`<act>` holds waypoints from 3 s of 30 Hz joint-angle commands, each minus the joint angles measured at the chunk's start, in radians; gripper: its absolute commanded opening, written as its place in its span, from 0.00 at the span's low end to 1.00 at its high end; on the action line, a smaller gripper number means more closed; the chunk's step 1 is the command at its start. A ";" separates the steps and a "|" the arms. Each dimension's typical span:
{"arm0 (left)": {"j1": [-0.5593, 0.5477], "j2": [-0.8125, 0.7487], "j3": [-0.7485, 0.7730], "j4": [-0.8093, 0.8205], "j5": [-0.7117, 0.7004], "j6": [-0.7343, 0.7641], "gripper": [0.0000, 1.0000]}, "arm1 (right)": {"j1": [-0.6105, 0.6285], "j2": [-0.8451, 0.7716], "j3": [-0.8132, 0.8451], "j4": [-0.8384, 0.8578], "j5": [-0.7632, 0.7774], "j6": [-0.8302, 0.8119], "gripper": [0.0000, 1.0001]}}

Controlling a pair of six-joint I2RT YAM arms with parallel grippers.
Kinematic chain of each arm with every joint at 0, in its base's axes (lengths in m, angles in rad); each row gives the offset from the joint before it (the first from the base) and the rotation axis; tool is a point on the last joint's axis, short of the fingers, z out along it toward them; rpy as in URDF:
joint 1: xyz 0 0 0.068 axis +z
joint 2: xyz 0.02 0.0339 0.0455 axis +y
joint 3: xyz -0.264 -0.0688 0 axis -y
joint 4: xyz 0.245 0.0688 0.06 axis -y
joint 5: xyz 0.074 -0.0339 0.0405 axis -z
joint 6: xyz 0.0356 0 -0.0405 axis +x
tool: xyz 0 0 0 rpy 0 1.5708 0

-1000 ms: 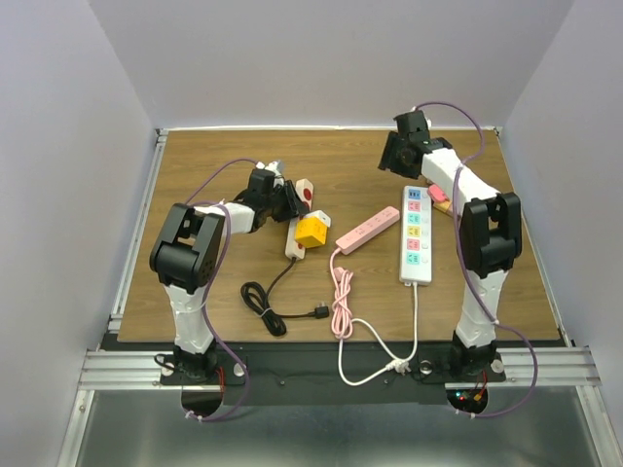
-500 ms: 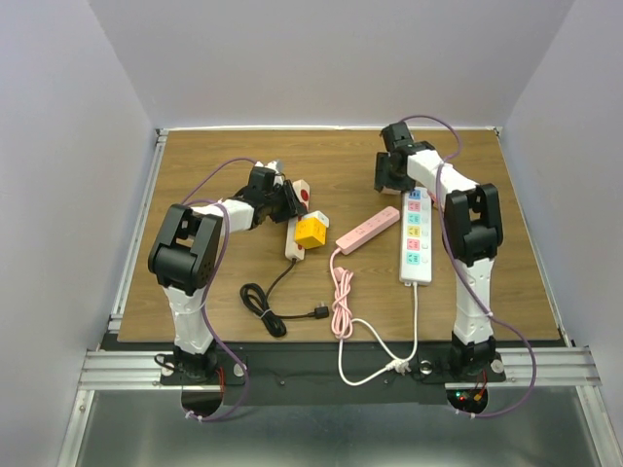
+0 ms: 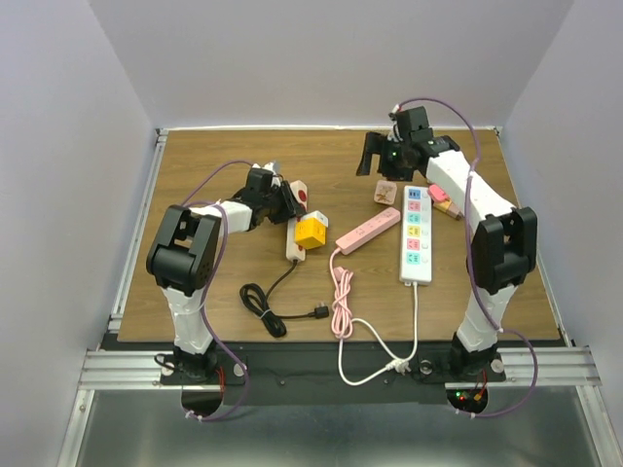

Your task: Pull the plug off the socket

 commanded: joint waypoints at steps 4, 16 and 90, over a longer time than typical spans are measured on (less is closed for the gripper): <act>0.029 -0.073 -0.046 0.020 0.023 -0.070 0.00 | 0.169 -0.106 -0.286 0.250 -0.388 0.170 1.00; 0.035 -0.093 -0.057 0.037 0.043 -0.090 0.00 | 0.266 -0.068 -0.438 0.500 -0.488 0.313 1.00; 0.069 -0.066 -0.138 -0.015 -0.111 0.090 0.00 | 0.005 0.016 -0.176 0.335 -0.880 0.219 0.00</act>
